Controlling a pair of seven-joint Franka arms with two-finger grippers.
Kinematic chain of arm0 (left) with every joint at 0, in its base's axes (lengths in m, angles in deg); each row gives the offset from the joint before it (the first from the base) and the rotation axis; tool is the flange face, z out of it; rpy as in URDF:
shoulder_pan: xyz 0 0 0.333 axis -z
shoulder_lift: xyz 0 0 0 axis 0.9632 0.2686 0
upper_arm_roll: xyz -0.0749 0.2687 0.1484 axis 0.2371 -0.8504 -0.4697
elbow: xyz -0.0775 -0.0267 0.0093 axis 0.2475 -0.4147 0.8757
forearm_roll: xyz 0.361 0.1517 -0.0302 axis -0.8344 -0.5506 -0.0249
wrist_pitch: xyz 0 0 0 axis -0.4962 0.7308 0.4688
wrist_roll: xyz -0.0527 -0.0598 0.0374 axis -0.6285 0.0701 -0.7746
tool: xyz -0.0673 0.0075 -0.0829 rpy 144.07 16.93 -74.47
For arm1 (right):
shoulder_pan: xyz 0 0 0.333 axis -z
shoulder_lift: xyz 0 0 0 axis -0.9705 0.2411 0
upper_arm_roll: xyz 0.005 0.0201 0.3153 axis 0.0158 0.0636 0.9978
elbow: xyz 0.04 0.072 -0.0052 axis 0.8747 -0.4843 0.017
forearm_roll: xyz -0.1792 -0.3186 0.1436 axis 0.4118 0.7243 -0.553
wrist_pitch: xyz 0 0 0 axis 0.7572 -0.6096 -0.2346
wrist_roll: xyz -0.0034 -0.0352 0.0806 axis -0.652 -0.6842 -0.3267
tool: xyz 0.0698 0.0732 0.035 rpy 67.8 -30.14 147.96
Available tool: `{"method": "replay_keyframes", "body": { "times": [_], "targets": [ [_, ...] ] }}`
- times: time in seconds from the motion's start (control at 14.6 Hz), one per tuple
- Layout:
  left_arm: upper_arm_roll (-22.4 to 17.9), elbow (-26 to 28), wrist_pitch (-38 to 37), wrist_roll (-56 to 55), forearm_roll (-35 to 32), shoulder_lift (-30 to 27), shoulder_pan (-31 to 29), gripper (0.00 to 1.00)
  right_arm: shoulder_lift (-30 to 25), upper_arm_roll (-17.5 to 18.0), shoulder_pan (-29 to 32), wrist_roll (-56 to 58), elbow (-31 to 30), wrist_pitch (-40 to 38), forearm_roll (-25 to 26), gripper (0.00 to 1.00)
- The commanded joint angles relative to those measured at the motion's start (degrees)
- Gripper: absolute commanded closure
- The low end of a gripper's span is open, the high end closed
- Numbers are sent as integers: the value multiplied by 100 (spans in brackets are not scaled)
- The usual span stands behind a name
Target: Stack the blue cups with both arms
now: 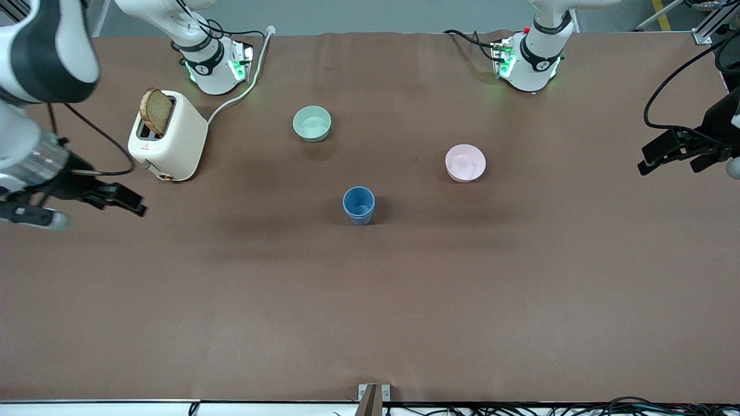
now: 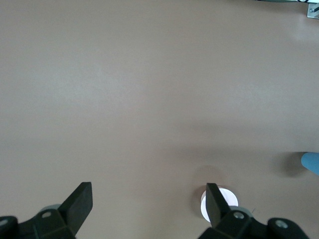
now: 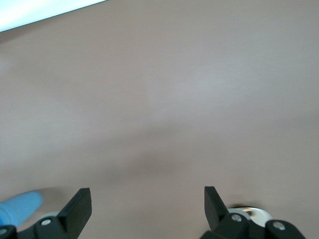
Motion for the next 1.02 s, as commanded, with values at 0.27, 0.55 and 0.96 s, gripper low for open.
{"method": "replay_keyframes", "body": {
  "times": [0.27, 0.55, 0.96],
  "targets": [
    [70, 44, -69, 52, 17, -119, -101, 0, -430, 152, 1180, 1298, 150, -884, 293, 0],
    [88, 9, -69, 44, 17, -127, -84, 0, -657, 196, 1190, 1589, 503, -1668, 591, 0],
    [70, -141, -69, 35, 18, -84, -101, 0, -1010, 214, 1155, 1932, 467, -2170, 610, 0]
  ]
}}
